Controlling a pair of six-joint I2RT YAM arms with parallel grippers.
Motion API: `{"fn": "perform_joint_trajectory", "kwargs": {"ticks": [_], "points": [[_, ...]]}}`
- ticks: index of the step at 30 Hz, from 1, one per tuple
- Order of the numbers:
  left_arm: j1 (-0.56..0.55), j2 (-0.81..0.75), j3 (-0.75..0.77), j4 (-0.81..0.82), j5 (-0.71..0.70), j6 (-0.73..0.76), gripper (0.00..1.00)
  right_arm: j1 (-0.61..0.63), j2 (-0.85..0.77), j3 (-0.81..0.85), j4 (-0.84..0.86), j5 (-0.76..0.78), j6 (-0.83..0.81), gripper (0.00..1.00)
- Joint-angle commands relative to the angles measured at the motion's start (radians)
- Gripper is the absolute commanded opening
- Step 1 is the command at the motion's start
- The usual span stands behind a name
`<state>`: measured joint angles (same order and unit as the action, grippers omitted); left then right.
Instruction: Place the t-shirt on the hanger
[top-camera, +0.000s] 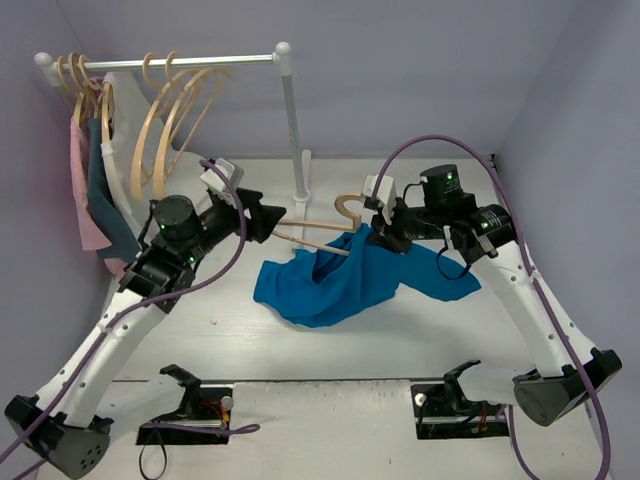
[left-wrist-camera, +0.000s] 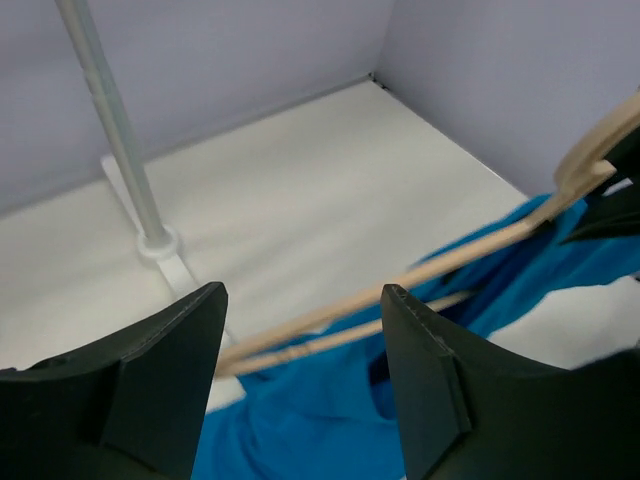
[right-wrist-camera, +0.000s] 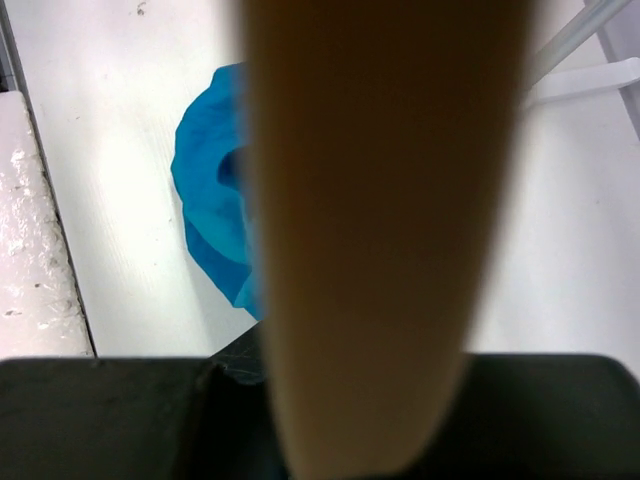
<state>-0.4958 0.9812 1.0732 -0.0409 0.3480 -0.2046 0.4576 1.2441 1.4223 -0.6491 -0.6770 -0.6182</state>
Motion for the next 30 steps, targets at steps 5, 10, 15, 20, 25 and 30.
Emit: {"fn": "perform_joint_trajectory", "kwargs": {"ticks": [5,10,15,20,25,30], "points": [[-0.297,0.033,-0.109,-0.076,-0.548,-0.315,0.58,-0.005,0.039,0.083,0.048,0.015,0.026,0.00],[-0.352,0.161,-0.082,-0.061,-0.608,-0.321,0.58,-0.005,0.047,0.082,0.049,0.020,0.029,0.00],[-0.356,0.279,-0.049,-0.055,-0.620,-0.328,0.58,-0.005,0.040,0.076,0.049,0.025,0.029,0.00],[-0.362,0.359,-0.041,-0.070,-0.662,-0.341,0.58,-0.006,0.029,0.069,0.049,0.034,0.034,0.00],[-0.363,0.391,-0.062,-0.055,-0.680,-0.366,0.56,-0.005,0.017,0.056,0.051,0.047,0.039,0.00],[-0.362,0.421,-0.090,-0.033,-0.674,-0.392,0.48,-0.005,0.012,0.055,0.051,0.051,0.054,0.00]]}}
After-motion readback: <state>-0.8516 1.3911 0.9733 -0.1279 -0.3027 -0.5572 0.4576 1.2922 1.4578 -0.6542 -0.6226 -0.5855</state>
